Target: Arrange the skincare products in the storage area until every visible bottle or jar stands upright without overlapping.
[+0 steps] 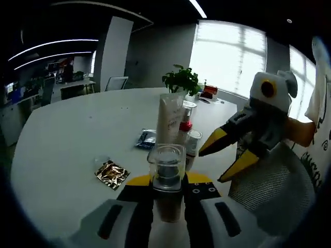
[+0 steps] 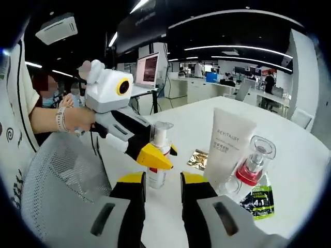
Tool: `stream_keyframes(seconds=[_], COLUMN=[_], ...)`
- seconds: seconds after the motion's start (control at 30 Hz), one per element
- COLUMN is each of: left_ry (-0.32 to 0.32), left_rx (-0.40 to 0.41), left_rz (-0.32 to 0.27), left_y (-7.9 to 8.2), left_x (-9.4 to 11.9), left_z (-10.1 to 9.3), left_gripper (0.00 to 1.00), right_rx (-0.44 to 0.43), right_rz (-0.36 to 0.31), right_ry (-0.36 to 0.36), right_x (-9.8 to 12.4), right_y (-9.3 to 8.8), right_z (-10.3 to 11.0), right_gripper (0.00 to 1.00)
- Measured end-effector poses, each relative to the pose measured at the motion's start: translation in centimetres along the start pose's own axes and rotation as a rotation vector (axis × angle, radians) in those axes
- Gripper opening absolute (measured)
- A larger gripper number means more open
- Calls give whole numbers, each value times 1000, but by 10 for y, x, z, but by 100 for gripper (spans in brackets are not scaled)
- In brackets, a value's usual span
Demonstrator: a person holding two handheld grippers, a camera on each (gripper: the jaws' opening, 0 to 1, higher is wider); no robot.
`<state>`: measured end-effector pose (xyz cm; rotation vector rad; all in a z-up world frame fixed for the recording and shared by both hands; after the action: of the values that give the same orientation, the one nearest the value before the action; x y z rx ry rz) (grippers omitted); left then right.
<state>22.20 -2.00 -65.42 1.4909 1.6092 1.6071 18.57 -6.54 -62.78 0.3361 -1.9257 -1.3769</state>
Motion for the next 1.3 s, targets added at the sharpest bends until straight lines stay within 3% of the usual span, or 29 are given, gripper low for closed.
stream_keyframes(seconds=[0.2, 0.53, 0.67, 1.07, 1.3], left_ry=[-18, -85, -117, -160, -154], left_rx=[-27, -82, -144, -168, -201], left_rz=[17, 26, 37, 48, 77], left_y=[2, 6, 7, 2, -4], left_x=[-13, -28, -33, -40, -43], left_z=[-7, -15, -19, -20, -19], left_gripper=[17, 17, 17, 17, 17], right_rx=[-120, -197, -235, -231, -221], right_rz=[-68, -86, -93, -65, -48], right_ry=[-6, -21, -26, -35, -46], right_x=[-1, -19, -23, -33, -36], right_y=[19, 26, 27, 19, 14], right_z=[-2, -5, -9, -9, -10], right_gripper=[31, 32, 31, 26, 22])
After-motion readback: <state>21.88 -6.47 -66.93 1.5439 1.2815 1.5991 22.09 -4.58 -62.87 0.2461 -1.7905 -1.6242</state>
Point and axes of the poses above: the point that each gripper's makers call its tool centre point, and the gripper's own axes: x roughly backward along the fingers, z roughly to its left, y roughly out of its top, the point moved 1 cm from there along x, roughly backward along the fingers, and after that the axes turned 13 degrees about -y, right-handed, at the moved point
